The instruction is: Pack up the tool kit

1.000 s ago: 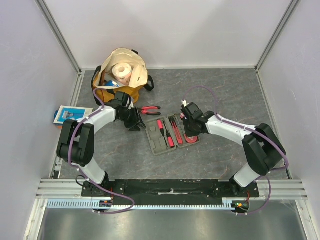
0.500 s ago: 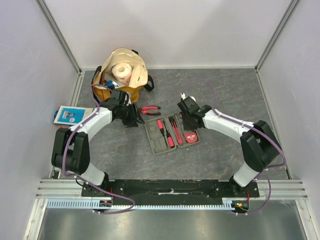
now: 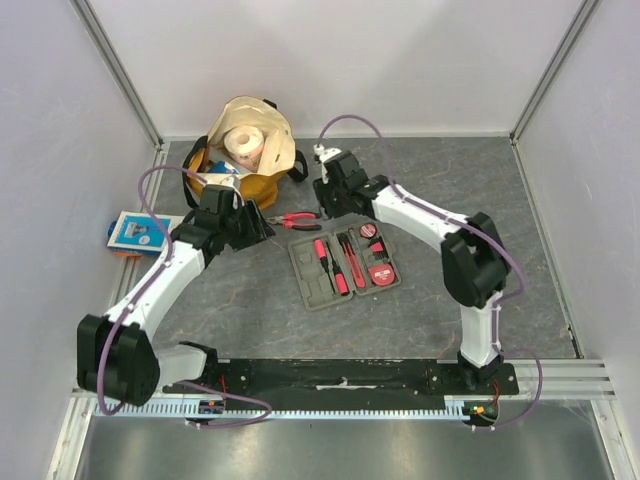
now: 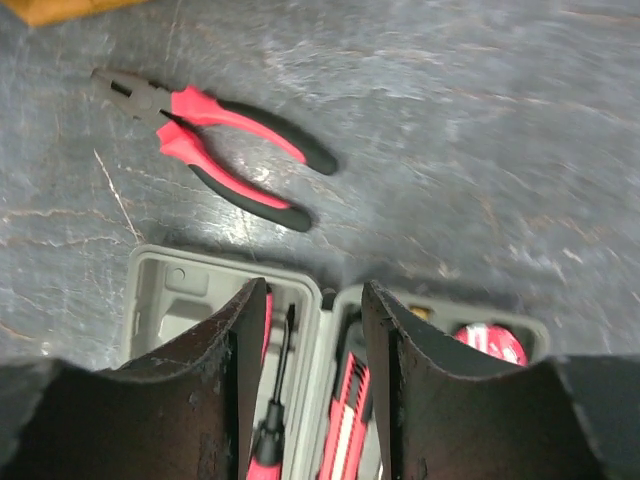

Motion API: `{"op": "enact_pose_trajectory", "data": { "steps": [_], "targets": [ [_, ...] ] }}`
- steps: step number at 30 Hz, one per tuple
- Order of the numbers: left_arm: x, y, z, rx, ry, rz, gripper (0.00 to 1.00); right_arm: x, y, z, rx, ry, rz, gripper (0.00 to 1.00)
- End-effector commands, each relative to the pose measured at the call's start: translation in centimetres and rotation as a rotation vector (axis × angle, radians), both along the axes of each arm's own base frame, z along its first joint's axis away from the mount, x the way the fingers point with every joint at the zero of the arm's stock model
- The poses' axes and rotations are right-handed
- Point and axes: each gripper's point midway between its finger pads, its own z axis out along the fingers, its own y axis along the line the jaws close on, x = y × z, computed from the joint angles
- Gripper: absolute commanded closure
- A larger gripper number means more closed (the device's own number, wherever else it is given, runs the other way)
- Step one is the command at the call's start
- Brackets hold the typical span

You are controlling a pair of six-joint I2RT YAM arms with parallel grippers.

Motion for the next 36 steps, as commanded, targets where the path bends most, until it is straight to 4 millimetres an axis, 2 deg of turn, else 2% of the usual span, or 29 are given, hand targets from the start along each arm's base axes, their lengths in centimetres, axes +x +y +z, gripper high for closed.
{"op": "enact_pose_trajectory", "data": {
  "steps": [1,4,9,13,18,24,26,28,32,33,36],
  "targets": [
    [1.0,1.6,2.8,0.032,-0.156,0.084,0.41,0.2,5.5,-0.5,0.024,-0.044,0.293,0.49],
    [0.9,2.2,3.9,0.036,-0.199,0.116,0.41,0.6,7.6,-1.5,0.032,-0.046,0.333,0.44],
    [0.7,2.5,5.1,0.028,-0.245,0.120,0.41,-0.2,10.9,-3.8,-0.038,-0.108,0.438,0.40],
    [0.6,2.1,4.8,0.023,-0.227,0.100,0.41,0.1,11.5,-5.6,-0.076,-0.124,0.482,0.40],
    [0.5,1.8,4.5,0.012,-0.213,0.090,0.41,0.3,11.3,-7.8,-0.127,-0.123,0.526,0.40],
    [0.5,1.6,4.5,0.007,-0.209,0.082,0.41,0.5,11.1,-8.9,-0.128,-0.108,0.532,0.40],
    [0.5,1.6,4.6,0.005,-0.211,0.082,0.41,0.4,11.3,-8.4,-0.116,-0.109,0.532,0.40],
    [0.5,1.7,4.5,0.009,-0.209,0.083,0.41,0.5,11.7,-6.9,-0.080,-0.126,0.519,0.40],
    [0.5,1.8,4.3,0.013,-0.206,0.088,0.41,1.3,12.4,-2.4,0.047,-0.205,0.411,0.43],
    [0.4,1.8,4.3,0.012,-0.206,0.089,0.41,1.9,12.4,-0.6,0.095,-0.253,0.352,0.43],
    [0.4,1.8,4.2,0.012,-0.202,0.093,0.41,3.5,12.8,1.6,0.211,-0.330,0.221,0.43]
  ]
}}
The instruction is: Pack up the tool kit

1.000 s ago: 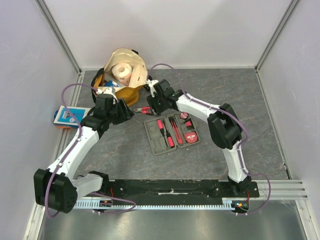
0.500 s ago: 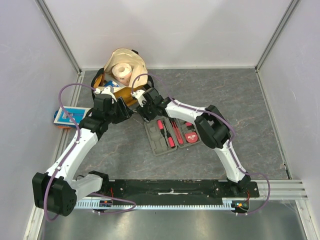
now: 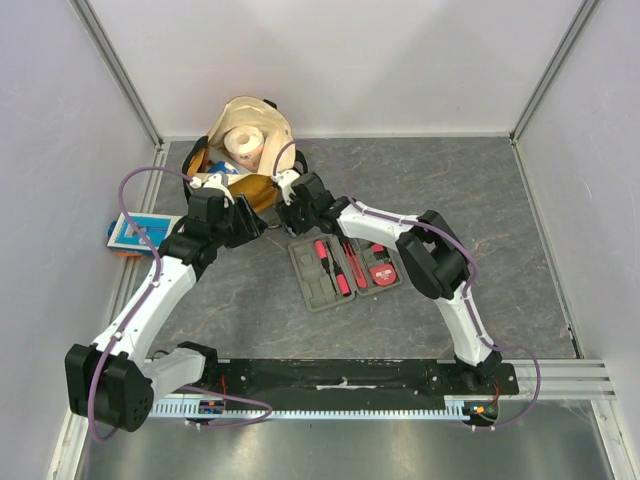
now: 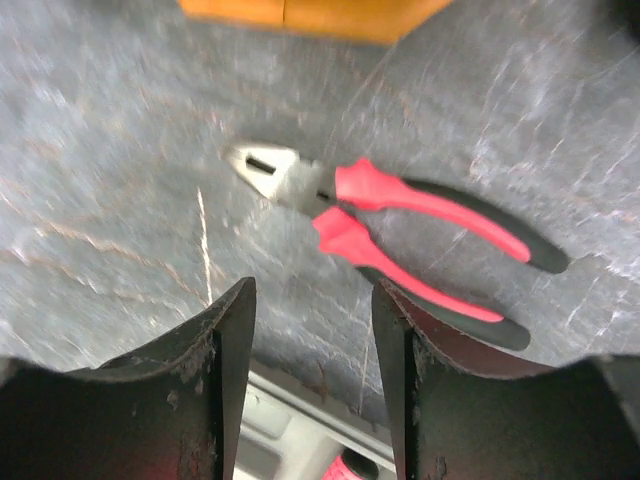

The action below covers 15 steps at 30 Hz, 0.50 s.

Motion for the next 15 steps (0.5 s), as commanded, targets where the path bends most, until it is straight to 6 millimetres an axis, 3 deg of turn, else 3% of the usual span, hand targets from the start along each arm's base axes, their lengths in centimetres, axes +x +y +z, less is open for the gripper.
{"op": "enact_pose_trajectory", "data": {
  "steps": [1,9,15],
  "targets": [
    [0.4,0.0,0.3,-0.010,-0.021,0.014,0.41,3.7,2.2,9.5,0.313,-0.166,-0.185,0.43],
    [0.3,0.3,0.5,-0.001,-0.029,0.020,0.41,5.6,5.0,5.2,0.281,-0.087,-0.178,0.43],
    [0.3,-0.1,0.4,-0.020,-0.015,0.010,0.41,4.5,5.3,1.4,0.184,-0.006,-0.090,0.42]
  ]
}}
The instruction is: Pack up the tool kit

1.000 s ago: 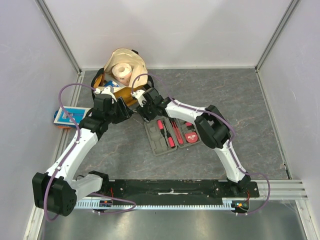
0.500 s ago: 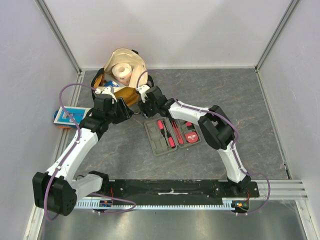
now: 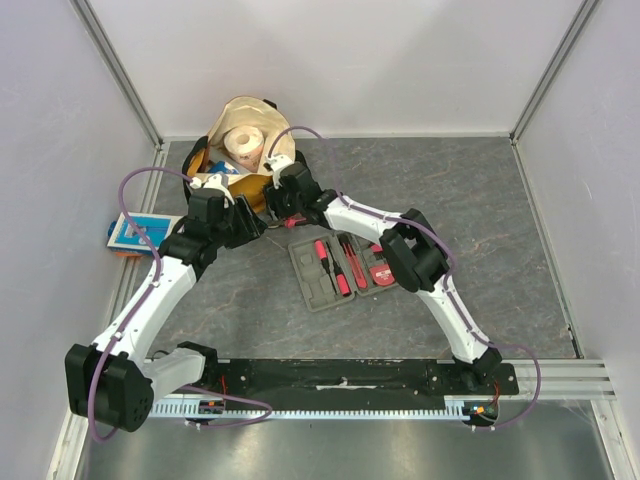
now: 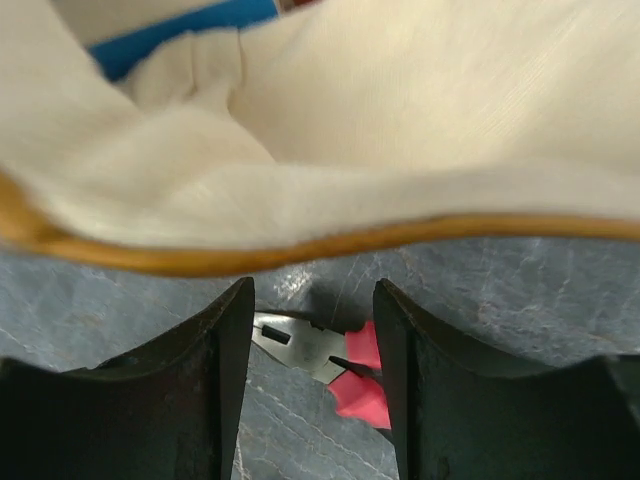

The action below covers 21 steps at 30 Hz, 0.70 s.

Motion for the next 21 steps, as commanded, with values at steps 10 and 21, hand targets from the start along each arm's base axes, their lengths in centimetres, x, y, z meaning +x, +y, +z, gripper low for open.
{"op": "enact_pose_trajectory", "data": {
  "steps": [10,21],
  "targets": [
    [0.4,-0.5,0.0,-0.026,-0.004,-0.002,0.41,-4.6,-0.7,-4.2,-0.074,0.141,0.154,0.48],
    [0.6,-0.7,-0.5,-0.033,0.008,-0.006,0.42,-5.1,-3.4,-1.6,-0.053,0.141,-0.049,0.49]
  ]
}}
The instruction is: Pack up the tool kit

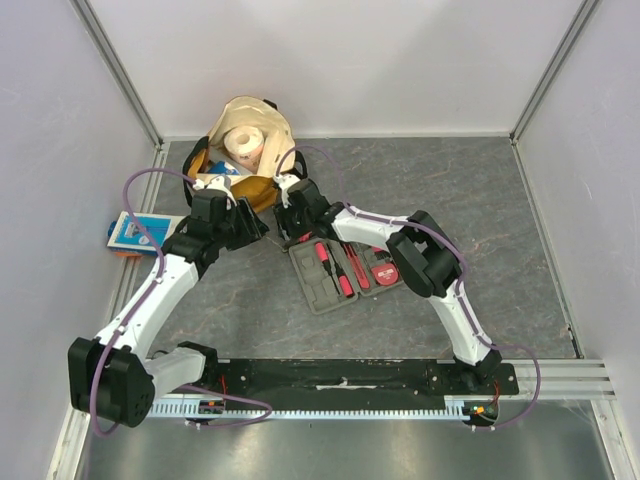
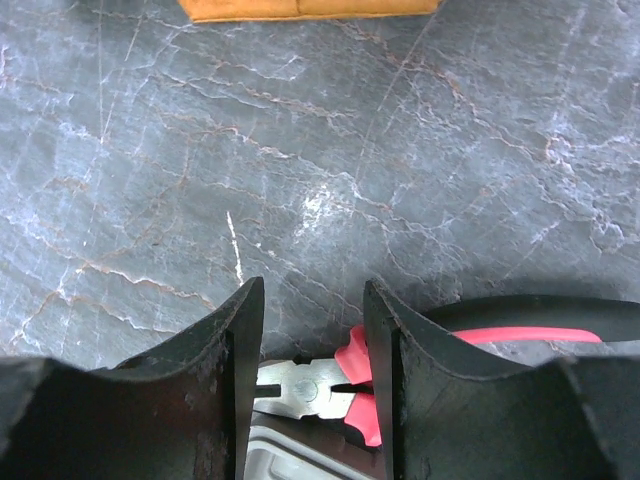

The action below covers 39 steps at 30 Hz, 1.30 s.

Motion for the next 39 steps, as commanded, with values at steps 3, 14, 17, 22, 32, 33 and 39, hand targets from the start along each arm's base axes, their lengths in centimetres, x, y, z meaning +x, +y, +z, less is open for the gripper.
{"op": "enact_pose_trajectory", "data": {
  "steps": [3,14,17,22,32,33,39],
  "targets": [
    [0.7,-0.5,0.8,-0.032,-0.029,-0.001,0.42,2.0,-0.8,5.1,0.048,-0.064,-0.179,0.48],
    [0.8,-0.2,0.6,-0.019,-0.028,0.011,0.42,4.2,-3.7,8.2,0.120,-0.054,-0.540,0.48],
    [0.8,-0.2,0.6,-0.018,-0.030,0.014,0.42,3.8,-4.7,5.9,0.059,0.019,-0.625,0.54],
    [0.8,-0.1,0.4,-0.014,-0.025,0.014,0.42,3.1,-5.7,3.7,-0.015,0.037,-0.713,0.60],
    [0.0,0.0,-0.5,-0.013,0.004,0.019,0.42,3.2,-5.4,1.0,-0.099,0.051,-0.769,0.56],
    [-0.1,0.0,-0.6,-0.013,0.007,0.016,0.42,3.1,-5.4,0.7,-0.109,0.056,-0.772,0.56],
    [-0.3,0.2,-0.6,-0.008,0.007,0.024,0.42,3.8,-4.8,-0.6,-0.146,0.053,-0.782,0.61]
  ]
}}
